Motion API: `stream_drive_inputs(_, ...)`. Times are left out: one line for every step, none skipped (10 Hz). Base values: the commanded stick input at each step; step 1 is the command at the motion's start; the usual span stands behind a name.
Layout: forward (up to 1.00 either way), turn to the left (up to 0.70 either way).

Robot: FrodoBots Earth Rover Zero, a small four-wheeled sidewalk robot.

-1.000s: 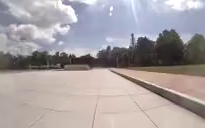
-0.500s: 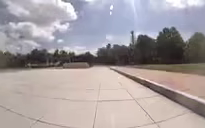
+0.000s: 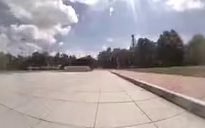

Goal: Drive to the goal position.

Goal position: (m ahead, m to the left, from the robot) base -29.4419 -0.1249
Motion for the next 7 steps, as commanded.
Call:
stream_drive_inputs(0.0, 0.11)
stream_drive_inputs(0.0, 0.7)
stream_drive_inputs(0.0, 0.7)
stream_drive_inputs(0.0, 0.7)
stream_drive_inputs(0.0, 0.7)
stream_drive_inputs(0.0, 0.7)
stream_drive_inputs(0.0, 0.7)
